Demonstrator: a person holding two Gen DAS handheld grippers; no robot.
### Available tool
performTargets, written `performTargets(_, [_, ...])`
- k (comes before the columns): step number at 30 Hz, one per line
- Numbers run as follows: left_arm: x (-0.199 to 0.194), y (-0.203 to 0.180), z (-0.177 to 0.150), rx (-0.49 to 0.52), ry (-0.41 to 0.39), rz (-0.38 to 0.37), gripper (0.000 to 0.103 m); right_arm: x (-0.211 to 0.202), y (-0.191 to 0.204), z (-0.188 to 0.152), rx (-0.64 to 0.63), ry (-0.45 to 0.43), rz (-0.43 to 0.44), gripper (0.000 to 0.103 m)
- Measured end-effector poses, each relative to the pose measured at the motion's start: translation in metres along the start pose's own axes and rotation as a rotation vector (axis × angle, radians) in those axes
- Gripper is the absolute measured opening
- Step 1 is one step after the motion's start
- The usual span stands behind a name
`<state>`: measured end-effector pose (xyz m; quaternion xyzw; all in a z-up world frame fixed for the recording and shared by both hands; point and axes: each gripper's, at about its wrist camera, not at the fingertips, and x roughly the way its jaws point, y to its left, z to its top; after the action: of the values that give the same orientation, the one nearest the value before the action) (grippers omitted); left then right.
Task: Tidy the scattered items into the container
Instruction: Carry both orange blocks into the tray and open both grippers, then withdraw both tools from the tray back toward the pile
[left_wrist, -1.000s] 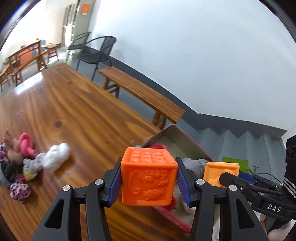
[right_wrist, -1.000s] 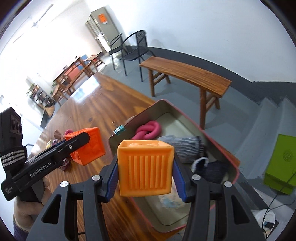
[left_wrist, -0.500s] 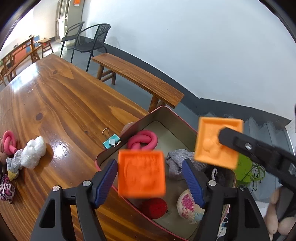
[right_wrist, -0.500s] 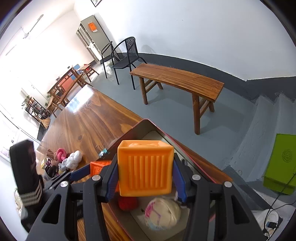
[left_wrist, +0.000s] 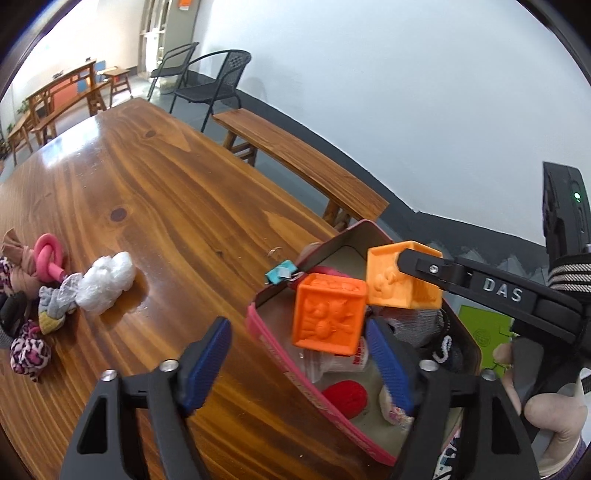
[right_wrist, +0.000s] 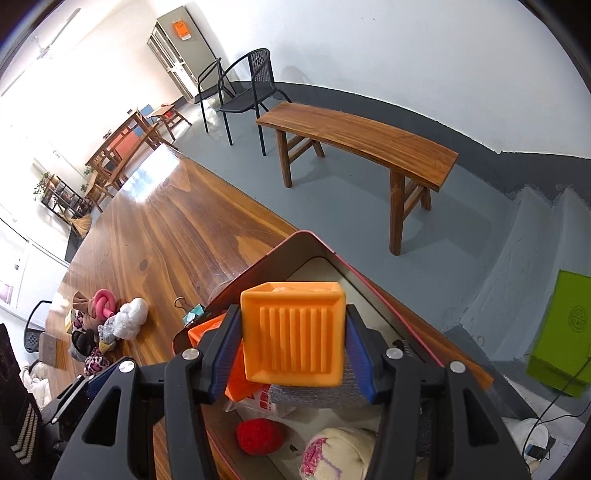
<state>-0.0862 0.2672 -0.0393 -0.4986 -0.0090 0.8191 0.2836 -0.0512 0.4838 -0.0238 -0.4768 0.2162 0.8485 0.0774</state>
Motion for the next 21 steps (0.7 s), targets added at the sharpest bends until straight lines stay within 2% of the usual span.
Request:
performTargets(5, [-0.002,0.010,-0.001,-0.025,-0.019,0.040,0.088,-0.005,0.000,0.000,0.002,-0.007,-0.003,0.059])
performTargets(6, [-0.002,0.013,-0.001,-0.030,-0.017,0.044,0.098,-0.008,0.000,-0.001,0.001,-0.014,-0.007,0.059])
performTargets(7, [-0.002,0.015,-0.002,-0.038,-0.019,0.044,0.103,-0.011,0.001,-0.001,0.003,-0.020,-0.007,0.059])
performTargets(13, [-0.005,0.030,-0.008,-0.067,-0.019,0.041,0.103,-0.021,0.008,-0.003,0.008,-0.031,0.009,0.059])
performTargets(21, [-0.024,0.058,-0.015,-0.125,-0.041,0.074,0.103,-0.019,0.046,-0.007,-0.053,-0.022,0.063,0.059])
